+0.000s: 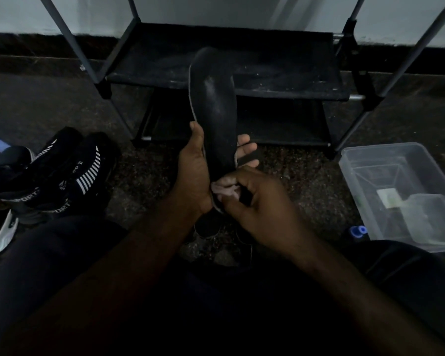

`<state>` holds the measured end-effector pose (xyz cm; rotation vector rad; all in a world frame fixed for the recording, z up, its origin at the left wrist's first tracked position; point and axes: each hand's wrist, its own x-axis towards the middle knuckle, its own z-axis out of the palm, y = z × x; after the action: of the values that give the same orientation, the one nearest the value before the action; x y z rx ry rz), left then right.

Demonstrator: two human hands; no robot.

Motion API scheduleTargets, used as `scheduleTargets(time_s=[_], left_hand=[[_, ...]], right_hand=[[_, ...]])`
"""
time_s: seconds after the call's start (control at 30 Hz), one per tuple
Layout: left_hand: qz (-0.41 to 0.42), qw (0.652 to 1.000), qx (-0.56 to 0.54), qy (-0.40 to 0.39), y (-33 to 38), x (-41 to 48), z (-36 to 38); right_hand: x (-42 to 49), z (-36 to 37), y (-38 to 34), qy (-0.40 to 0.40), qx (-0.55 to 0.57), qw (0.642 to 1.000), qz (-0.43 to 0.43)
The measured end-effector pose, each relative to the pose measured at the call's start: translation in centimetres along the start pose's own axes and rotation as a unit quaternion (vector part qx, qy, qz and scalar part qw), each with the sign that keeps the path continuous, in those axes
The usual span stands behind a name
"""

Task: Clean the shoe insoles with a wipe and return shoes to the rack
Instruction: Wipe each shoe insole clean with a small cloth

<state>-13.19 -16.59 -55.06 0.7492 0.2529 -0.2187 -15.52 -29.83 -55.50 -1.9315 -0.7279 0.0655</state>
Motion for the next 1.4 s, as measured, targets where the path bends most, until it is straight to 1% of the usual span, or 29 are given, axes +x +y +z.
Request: scheduleTargets(time_s=[0.07, 0.13, 0.17, 0.2, 0.27, 0.3, 0.33, 0.4, 0.47, 0.5, 0.53, 0.57, 0.63, 0.7, 0.77, 0.83, 0.9, 0.93, 0.97, 1.03, 1.07, 1.1, 1.13, 1.17, 1.23, 1.27, 1.3, 1.33, 1.4], left_hand=[[-0.006, 1.000, 0.014, -0.023, 0.1, 0.0, 0.3], [-0.014, 0.999, 0.029, -0.036, 0.2, -0.1, 0.7], [-0.020, 0.999, 0.029, -0.033, 0.2, -0.1, 0.9], [-0.025, 0.999, 0.030, -0.026, 0.2, -0.2, 0.8], [-0.009, 1.000, 0.021, -0.004, 0.1, -0.2, 0.6], [0.005, 1.000, 0.010, 0.011, 0.2, -0.1, 0.4], [0.013, 1.000, 0.002, 0.019, 0.2, -0.1, 0.3], [0.003, 1.000, 0.014, 0.012, -0.1, -0.1, 0.4], [-0.019, 0.999, 0.050, -0.001, -0.5, -0.3, 0.9], [-0.021, 0.998, 0.064, 0.002, -0.7, -0.4, 1.0], [-0.019, 0.997, 0.075, 0.005, -0.9, -0.4, 1.0], [-0.018, 0.997, 0.073, 0.003, -0.9, -0.4, 0.9], [-0.023, 0.998, 0.060, 0.014, -0.7, -0.3, 0.6], [-0.026, 0.997, 0.059, 0.032, -0.4, -0.2, 0.0], [-0.029, 0.998, 0.057, 0.019, -0.6, -0.3, 0.0], [-0.027, 0.998, 0.055, 0.006, -1.2, -0.5, 0.8], [-0.011, 0.999, 0.050, 0.008, -1.8, -0.6, 1.5], [-0.012, 0.998, 0.053, 0.015, -2.0, -0.6, 1.6], [-0.018, 0.997, 0.066, 0.022, -1.8, -0.7, 1.7], [-0.043, 0.995, 0.079, 0.038, -1.1, -0.8, 1.5], [-0.054, 0.995, 0.075, 0.045, -0.8, -0.7, 1.2], [-0.059, 0.995, 0.067, 0.044, -0.7, -0.7, 1.0], [-0.060, 0.996, 0.061, 0.038, -0.7, -0.9, 1.1], [-0.058, 0.996, 0.061, 0.039, -0.9, -1.0, 1.3], [-0.040, 0.996, 0.067, 0.041, -1.7, -0.9, 1.7], [-0.028, 0.997, 0.067, 0.041, -2.0, -0.8, 1.9], [-0.022, 0.997, 0.062, 0.042, -2.1, -0.9, 2.2], [-0.024, 0.998, 0.051, 0.042, -2.1, -0.9, 2.0], [-0.048, 0.997, 0.042, 0.040, -1.6, -1.1, 1.9]], right_hand=[[0.5, -0.4, 0.6, 0.054, -0.045, 0.997, -0.008], [1.0, -1.2, 1.1, 0.124, -0.088, 0.988, 0.022], [1.1, -1.3, 1.1, 0.135, -0.090, 0.986, 0.035], [0.9, -1.3, 1.0, 0.119, -0.077, 0.989, 0.039], [0.4, -0.7, 0.2, 0.046, -0.033, 0.998, 0.019], [0.1, -0.3, -0.1, 0.023, -0.027, 0.999, -0.002], [-0.1, -0.1, -0.3, 0.020, -0.033, 0.999, -0.025], [0.1, -0.3, 0.0, 0.061, -0.061, 0.995, -0.044], [0.7, -1.1, 0.7, 0.130, -0.088, 0.988, -0.005], [1.0, -1.4, 0.9, 0.156, -0.102, 0.982, 0.018], [1.1, -1.6, 1.1, 0.163, -0.110, 0.980, 0.033], [1.1, -1.6, 1.1, 0.150, -0.096, 0.983, 0.038], [0.7, -1.0, 0.3, 0.082, -0.019, 0.996, 0.038], [0.2, -0.5, -0.4, 0.031, 0.019, 0.999, 0.018], [0.3, -0.5, -0.2, 0.049, -0.012, 0.999, 0.001], [0.8, -1.1, 0.8, 0.116, -0.070, 0.991, 0.017], [1.2, -1.7, 1.6, 0.170, -0.101, 0.979, 0.042], [1.2, -1.7, 1.6, 0.173, -0.102, 0.979, 0.045], [1.1, -1.6, 1.3, 0.155, -0.084, 0.983, 0.041], [0.7, -0.8, 0.4, 0.085, -0.032, 0.996, 0.024], [0.4, -0.5, 0.0, 0.057, -0.025, 0.998, 0.013], [0.3, -0.4, -0.2, 0.047, -0.036, 0.998, 0.003], [0.3, -0.4, -0.1, 0.054, -0.055, 0.997, -0.004], [0.5, -0.7, 0.3, 0.077, -0.080, 0.994, -0.001], [1.1, -1.4, 1.5, 0.145, -0.127, 0.981, 0.030], [1.4, -1.8, 2.0, 0.172, -0.132, 0.975, 0.048], [1.5, -2.0, 2.2, 0.181, -0.115, 0.975, 0.062], [1.6, -1.9, 2.1, 0.170, -0.077, 0.980, 0.070], [1.1, -1.1, 1.1, 0.111, -0.011, 0.992, 0.056]])
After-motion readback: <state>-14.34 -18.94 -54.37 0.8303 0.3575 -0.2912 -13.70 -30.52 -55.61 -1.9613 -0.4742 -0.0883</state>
